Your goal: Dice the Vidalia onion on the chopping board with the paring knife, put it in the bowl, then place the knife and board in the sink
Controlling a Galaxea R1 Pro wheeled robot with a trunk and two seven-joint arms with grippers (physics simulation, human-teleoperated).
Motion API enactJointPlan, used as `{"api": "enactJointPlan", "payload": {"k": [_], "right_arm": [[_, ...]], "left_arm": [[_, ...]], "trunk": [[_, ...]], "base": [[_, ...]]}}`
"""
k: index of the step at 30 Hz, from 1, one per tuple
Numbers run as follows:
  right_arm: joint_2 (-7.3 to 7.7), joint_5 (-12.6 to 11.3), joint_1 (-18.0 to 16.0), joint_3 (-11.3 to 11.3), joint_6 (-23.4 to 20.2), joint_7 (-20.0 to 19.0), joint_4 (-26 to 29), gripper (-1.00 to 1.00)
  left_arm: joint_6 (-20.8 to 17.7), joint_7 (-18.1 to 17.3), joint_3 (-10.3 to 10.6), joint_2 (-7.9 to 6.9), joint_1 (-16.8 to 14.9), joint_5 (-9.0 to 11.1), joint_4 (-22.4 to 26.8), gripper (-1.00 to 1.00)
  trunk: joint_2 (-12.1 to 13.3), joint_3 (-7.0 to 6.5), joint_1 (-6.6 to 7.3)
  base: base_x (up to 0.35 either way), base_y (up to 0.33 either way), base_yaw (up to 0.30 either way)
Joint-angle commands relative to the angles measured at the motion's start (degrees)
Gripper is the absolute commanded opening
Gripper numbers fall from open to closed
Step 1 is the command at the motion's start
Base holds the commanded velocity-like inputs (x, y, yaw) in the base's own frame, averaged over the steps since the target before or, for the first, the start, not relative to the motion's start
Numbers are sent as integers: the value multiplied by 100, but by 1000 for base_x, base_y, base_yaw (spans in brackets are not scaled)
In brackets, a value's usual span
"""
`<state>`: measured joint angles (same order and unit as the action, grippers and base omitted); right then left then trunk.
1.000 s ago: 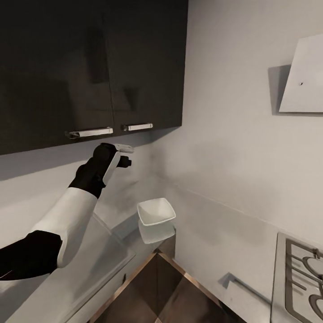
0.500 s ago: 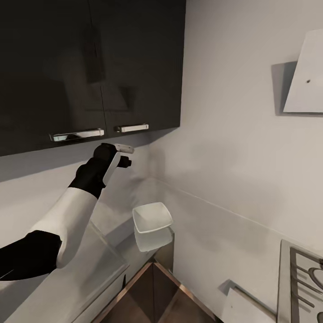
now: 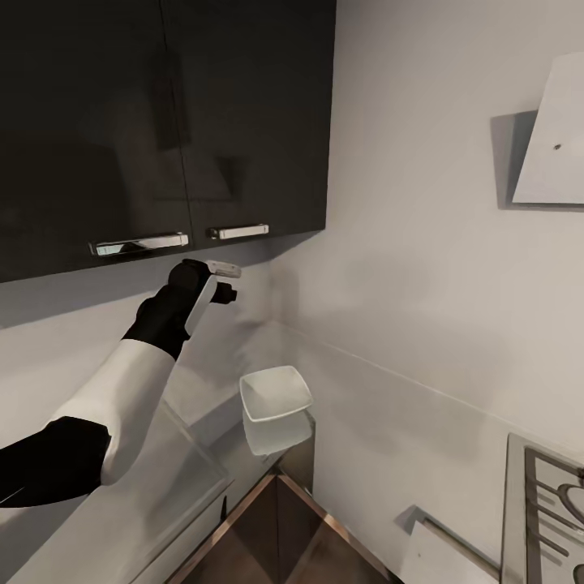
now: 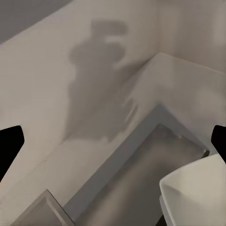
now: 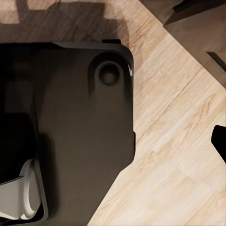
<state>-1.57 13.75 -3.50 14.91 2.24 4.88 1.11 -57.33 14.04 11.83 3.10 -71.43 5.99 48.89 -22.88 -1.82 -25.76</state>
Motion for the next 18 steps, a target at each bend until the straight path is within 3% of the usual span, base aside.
{"api": "enactJointPlan", "payload": {"k": [1, 10, 18], "right_arm": [[-2, 60, -2, 51, 8, 22, -5, 100], [-1, 63, -2, 54, 4, 53, -5, 100], [-2, 59, -2, 55, 4, 57, -5, 100]], "left_arm": [[-15, 55, 13, 1, 0, 60, -21, 100], [-30, 55, 13, 8, 13, 75, -83, 100], [-6, 43, 13, 50, 15, 77, -728, 100]], "trunk": [[-4, 3, -2], [-4, 3, -2], [-4, 3, -2]], "base": [[0, 0, 0], [0, 0, 0], [0, 0, 0]]}}
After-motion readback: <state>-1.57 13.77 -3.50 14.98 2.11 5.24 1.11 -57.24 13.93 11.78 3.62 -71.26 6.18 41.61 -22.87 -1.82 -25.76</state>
